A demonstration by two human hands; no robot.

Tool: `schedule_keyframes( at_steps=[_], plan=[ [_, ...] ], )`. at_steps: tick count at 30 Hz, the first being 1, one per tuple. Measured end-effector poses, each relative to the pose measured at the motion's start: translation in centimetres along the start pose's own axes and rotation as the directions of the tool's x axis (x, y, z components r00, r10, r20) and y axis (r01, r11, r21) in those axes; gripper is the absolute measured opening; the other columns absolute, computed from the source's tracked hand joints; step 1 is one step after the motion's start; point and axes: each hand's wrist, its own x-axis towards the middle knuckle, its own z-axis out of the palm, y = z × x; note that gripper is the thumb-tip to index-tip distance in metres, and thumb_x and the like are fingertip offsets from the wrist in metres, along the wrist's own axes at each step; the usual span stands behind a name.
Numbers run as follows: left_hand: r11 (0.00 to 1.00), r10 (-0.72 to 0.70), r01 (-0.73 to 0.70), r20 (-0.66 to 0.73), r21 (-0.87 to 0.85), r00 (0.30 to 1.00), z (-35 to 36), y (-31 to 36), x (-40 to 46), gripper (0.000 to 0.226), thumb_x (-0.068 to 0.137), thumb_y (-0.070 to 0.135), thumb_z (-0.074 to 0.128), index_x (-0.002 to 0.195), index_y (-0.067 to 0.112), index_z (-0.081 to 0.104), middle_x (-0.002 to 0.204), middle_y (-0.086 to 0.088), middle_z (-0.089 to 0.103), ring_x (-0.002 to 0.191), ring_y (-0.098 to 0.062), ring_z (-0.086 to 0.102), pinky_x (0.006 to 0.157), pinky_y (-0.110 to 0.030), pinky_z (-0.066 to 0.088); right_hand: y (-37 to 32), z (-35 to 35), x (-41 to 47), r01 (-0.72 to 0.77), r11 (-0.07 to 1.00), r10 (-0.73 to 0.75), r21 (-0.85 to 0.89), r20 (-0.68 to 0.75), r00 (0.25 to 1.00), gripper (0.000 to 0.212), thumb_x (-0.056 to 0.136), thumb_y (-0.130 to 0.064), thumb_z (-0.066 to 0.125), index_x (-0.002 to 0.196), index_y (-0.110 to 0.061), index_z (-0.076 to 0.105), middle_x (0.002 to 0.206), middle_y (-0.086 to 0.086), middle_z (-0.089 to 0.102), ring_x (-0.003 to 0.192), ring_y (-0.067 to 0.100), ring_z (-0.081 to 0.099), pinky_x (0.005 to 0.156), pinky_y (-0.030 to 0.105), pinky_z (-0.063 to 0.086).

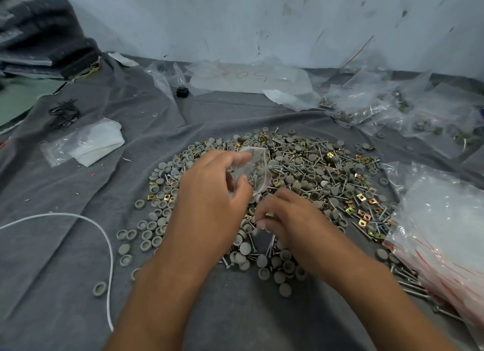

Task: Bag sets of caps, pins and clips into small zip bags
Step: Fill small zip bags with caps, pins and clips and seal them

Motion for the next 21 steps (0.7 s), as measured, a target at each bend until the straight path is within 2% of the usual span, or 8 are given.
schedule_keyframes(
  at_steps=[3,5,8,10,12,17,19,21],
  plan=[
    [1.0,0.011,-0.011,0.021,0.005,1.0,0.1,0.1,0.0,0.035,0.09,0.015,0.068,0.123,0.025,0.067,0.097,0.022,0.056,0.087,0.004,0.055,0.076,-0.001,0.038,0.0,-1.2,0.2,-0.033,0.972,0.097,0.233,-0.269,0.958,0.003,0.097,-0.04,0.051,0.096,-0.041,0.053,0.101,-0.022,0.051,0.091,-0.005,0.052,0.072,0.012,0.042],
    [1.0,0.019,-0.019,0.035,0.017,0.999,0.1,0.2,0.1,0.034,0.089,0.017,0.068,0.122,0.026,0.067,0.097,0.021,0.057,0.085,0.0,0.056,0.075,-0.001,0.037,-0.3,-1.9,0.1,0.075,0.935,0.119,0.346,-0.507,0.854,0.007,0.1,-0.039,0.051,0.098,-0.034,0.056,0.095,-0.018,0.055,0.089,0.001,0.055,0.072,0.01,0.042],
    [0.999,0.021,-0.023,0.051,0.03,0.998,0.2,0.2,0.0,0.033,0.089,0.02,0.068,0.122,0.028,0.067,0.099,0.022,0.056,0.084,0.002,0.055,0.075,-0.001,0.035,-1.2,-2.5,0.1,0.243,0.93,0.02,0.277,-0.697,0.717,0.007,0.1,-0.031,0.058,0.101,-0.025,0.06,0.093,-0.011,0.056,0.083,0.004,0.055,0.072,0.012,0.042],
    [0.999,0.025,-0.026,0.056,0.024,0.998,0.2,0.3,0.0,0.033,0.09,0.021,0.068,0.122,0.028,0.066,0.098,0.022,0.055,0.087,0.003,0.055,0.076,0.0,0.035,-1.6,-2.3,0.2,0.267,0.951,-0.08,0.154,-0.713,0.697,0.01,0.097,-0.022,0.065,0.106,-0.019,0.066,0.094,-0.008,0.058,0.082,-0.001,0.055,0.073,0.01,0.043],
    [0.999,0.03,-0.031,0.056,0.019,0.998,0.3,0.3,-0.1,0.032,0.09,0.021,0.069,0.122,0.028,0.066,0.097,0.022,0.055,0.087,0.004,0.055,0.077,0.001,0.035,-1.9,-2.1,0.3,0.253,0.958,-0.086,0.136,-0.705,0.704,0.018,0.092,-0.022,0.072,0.11,-0.021,0.068,0.091,-0.011,0.061,0.079,-0.003,0.057,0.071,0.009,0.044],
    [0.999,0.036,-0.038,0.047,0.036,0.998,0.2,0.2,0.0,0.033,0.089,0.018,0.07,0.121,0.029,0.067,0.097,0.022,0.056,0.089,0.004,0.055,0.078,0.001,0.035,-1.7,-2.4,0.1,0.35,0.918,-0.062,0.186,-0.806,0.589,0.011,0.089,-0.019,0.076,0.094,-0.015,0.067,0.091,-0.005,0.07,0.084,0.008,0.069,0.066,0.029,0.057],
    [0.999,0.038,-0.04,0.05,0.036,0.998,0.2,0.1,-0.1,0.033,0.089,0.02,0.069,0.12,0.031,0.066,0.097,0.025,0.054,0.09,0.006,0.054,0.08,0.001,0.035,-1.7,-2.4,0.1,0.351,0.926,-0.095,0.137,-0.816,0.57,0.009,0.089,-0.016,0.076,0.095,-0.013,0.07,0.095,-0.005,0.072,0.089,0.005,0.069,0.071,0.023,0.057],
    [0.999,0.042,-0.044,0.052,0.031,0.998,0.2,0.1,-0.1,0.033,0.089,0.021,0.068,0.12,0.032,0.066,0.096,0.027,0.052,0.092,0.009,0.052,0.08,0.002,0.034,-1.8,-2.3,0.2,0.323,0.941,-0.128,0.097,-0.783,0.609,0.009,0.089,-0.014,0.076,0.097,-0.01,0.073,0.098,-0.005,0.073,0.093,0.001,0.068,0.078,0.014,0.053]
  ],
)
